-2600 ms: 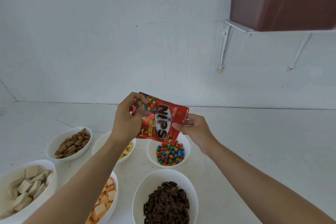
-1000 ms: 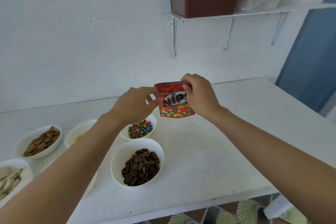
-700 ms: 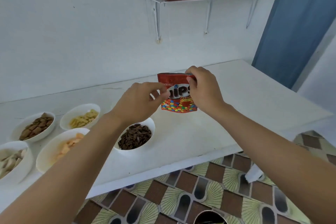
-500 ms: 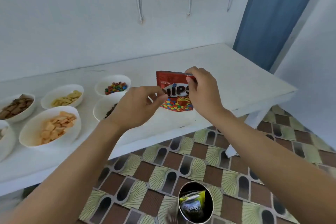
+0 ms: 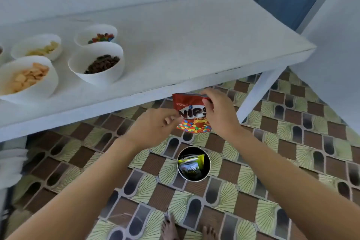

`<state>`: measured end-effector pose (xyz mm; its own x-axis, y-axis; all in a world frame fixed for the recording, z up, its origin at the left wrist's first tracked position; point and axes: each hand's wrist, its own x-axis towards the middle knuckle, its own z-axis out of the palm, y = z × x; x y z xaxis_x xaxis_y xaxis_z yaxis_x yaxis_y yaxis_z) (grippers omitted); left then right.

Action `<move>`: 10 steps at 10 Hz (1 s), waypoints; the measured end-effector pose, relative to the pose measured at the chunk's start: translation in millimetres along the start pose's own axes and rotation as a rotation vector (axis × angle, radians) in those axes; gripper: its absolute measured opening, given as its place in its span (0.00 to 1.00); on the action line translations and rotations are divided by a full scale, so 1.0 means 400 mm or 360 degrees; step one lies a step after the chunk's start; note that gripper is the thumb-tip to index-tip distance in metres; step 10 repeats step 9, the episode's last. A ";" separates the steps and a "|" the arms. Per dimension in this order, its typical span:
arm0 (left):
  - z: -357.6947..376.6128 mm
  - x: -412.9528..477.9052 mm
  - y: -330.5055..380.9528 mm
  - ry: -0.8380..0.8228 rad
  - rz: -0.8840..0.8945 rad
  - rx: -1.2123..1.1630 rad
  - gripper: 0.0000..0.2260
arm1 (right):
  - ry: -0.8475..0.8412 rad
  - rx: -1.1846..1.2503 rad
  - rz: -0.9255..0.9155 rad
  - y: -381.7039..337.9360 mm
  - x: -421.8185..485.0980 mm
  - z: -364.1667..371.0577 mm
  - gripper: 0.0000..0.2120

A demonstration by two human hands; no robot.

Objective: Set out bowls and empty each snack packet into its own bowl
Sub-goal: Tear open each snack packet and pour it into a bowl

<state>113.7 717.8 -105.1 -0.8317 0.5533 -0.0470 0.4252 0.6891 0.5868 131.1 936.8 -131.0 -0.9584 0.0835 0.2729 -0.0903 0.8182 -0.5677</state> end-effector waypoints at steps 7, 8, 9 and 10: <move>0.966 0.089 -0.532 -0.0477 -0.0356 0.0011 0.15 | -0.0656 -0.0099 0.0206 0.718 -0.353 0.798 0.13; 1.030 0.103 -0.566 -0.0594 -0.0408 -0.0002 0.14 | -0.0935 -0.0329 0.0297 0.765 -0.388 0.865 0.17; 1.030 0.118 -0.566 -0.0639 -0.0405 0.0007 0.14 | -0.0936 -0.0422 0.0318 0.765 -0.376 0.870 0.16; 1.030 0.118 -0.566 -0.0639 -0.0405 0.0007 0.14 | -0.0936 -0.0422 0.0318 0.765 -0.376 0.870 0.16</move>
